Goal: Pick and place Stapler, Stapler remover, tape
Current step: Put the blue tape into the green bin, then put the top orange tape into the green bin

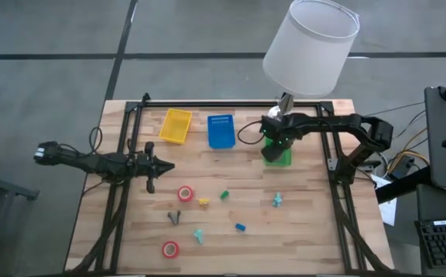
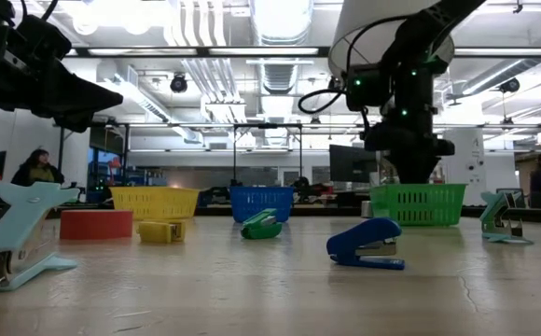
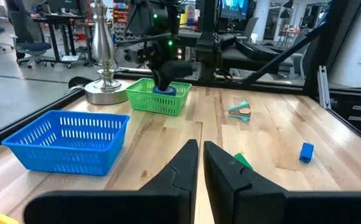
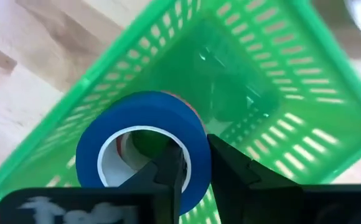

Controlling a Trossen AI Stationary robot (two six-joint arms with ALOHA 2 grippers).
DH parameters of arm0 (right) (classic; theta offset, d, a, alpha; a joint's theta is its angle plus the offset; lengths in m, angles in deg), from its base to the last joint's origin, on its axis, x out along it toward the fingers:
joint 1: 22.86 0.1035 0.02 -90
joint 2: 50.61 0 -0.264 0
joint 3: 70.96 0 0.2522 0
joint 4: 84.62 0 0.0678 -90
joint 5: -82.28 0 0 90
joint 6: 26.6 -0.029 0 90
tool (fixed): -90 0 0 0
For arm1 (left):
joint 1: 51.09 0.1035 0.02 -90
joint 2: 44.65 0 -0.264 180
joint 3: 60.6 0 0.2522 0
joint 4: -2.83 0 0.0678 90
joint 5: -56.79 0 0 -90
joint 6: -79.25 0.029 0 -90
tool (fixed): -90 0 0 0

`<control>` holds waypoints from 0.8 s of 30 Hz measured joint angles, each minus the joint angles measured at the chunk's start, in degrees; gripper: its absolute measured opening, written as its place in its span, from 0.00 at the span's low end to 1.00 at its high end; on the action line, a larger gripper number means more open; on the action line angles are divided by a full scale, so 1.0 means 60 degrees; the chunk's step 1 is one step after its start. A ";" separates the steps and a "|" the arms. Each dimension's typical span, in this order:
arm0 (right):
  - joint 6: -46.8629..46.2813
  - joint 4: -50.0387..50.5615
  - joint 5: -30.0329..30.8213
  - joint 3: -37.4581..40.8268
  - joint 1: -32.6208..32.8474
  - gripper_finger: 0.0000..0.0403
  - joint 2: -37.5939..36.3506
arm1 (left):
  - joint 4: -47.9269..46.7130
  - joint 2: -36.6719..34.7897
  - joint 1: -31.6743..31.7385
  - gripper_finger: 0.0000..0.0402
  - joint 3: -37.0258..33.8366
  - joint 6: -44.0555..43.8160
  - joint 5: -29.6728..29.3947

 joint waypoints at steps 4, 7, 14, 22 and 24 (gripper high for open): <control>-0.0002 0.0217 0.0188 -0.0121 -0.0005 0.24 -0.0069 | -0.0002 0.0001 0.0000 0.08 0.0000 0.0001 0.0000; 0.0020 0.0536 0.0221 -0.0147 -0.0009 0.31 -0.0100 | -0.0002 0.0001 0.0000 0.08 0.0000 0.0000 0.0000; 0.0032 0.1823 0.0175 -0.0568 0.0074 0.41 -0.0184 | 0.0000 0.0001 0.0001 0.08 0.0000 0.0001 0.0000; 0.0068 0.2351 0.0221 -0.1973 0.0502 0.45 -0.0495 | 0.0000 0.0001 0.0001 0.08 0.0000 0.0003 0.0000; 0.0052 0.2343 0.0221 -0.2329 0.0665 0.45 -0.0504 | 0.0000 0.0000 0.0001 0.08 0.0000 0.0378 0.0000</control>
